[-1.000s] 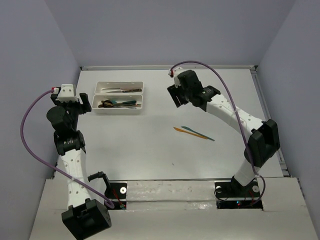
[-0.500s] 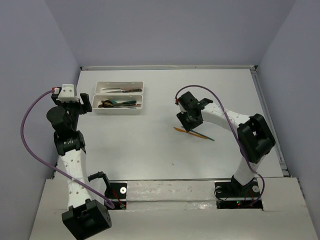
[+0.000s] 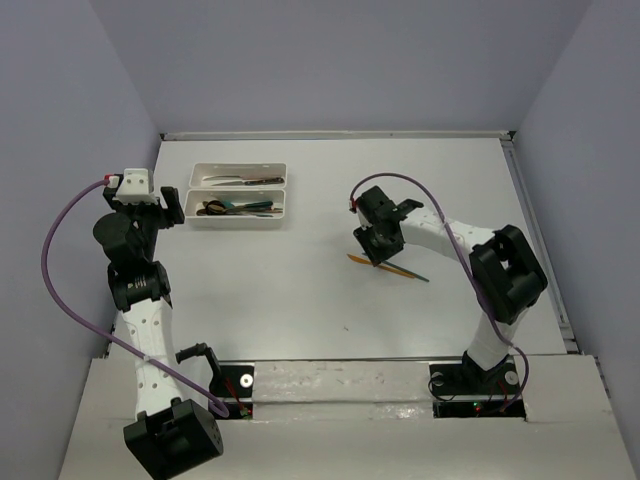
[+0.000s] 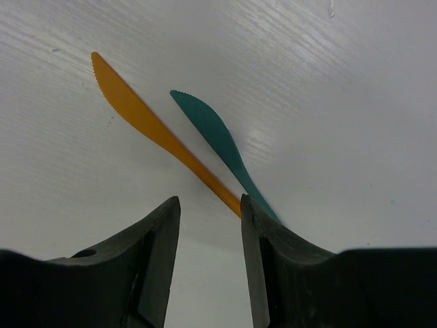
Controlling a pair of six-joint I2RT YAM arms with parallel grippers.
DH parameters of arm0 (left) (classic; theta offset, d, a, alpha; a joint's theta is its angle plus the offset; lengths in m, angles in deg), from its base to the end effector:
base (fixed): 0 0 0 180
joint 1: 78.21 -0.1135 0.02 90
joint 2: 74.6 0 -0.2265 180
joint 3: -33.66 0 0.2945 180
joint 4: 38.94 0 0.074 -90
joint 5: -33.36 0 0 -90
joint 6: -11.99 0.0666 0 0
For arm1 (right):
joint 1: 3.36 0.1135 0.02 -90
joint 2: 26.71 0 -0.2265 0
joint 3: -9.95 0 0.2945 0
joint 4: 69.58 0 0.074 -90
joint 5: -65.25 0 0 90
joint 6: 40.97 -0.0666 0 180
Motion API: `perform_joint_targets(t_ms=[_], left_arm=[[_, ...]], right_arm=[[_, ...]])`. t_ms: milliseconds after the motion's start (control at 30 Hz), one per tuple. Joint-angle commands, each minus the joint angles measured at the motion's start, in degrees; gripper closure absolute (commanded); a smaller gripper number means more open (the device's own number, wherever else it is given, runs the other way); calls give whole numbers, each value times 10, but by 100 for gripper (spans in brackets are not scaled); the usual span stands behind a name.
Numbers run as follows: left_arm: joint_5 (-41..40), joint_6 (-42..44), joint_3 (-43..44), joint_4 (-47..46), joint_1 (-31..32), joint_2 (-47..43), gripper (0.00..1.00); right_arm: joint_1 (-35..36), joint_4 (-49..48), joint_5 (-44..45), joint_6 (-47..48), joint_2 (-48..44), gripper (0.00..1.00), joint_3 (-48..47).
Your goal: Sort the eating utensils into containers
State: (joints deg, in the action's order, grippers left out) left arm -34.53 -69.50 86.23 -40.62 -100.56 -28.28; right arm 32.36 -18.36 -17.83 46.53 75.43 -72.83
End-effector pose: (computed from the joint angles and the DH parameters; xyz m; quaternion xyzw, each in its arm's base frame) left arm 0.2784 0.0874 0.3281 0.0660 0.6571 0.0756 0.7471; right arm 0.3230 0.2224 0.1052 -0.2715 0.9457 -0.0011 0.1786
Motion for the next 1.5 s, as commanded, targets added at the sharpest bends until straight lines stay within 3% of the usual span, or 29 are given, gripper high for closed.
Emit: perform_joint_targets(t_ms=[0,567,667,833,1067,1467], left_arm=[[10,-3,3,-19,-4,-9,19],[9,-3,2,-19,-5,-10,19],[9,-3,2,-19,-5,-11,19],[10,-3,1,-21,-6,-11,19],[12,-3,1,-20,-6,-11,19],[14,-5,1,-20,-6,-11,19]], right_arm=[[2,-27,-20,-17,10,55,11],[2,-41,-16,-19,55,55,26],[7,-41,-23,-15,53,63,29],[50,-11,6,-17,52,63,33],[90,43,13,-62,64,63,31],[90,82,-16,-140,24,62,79]])
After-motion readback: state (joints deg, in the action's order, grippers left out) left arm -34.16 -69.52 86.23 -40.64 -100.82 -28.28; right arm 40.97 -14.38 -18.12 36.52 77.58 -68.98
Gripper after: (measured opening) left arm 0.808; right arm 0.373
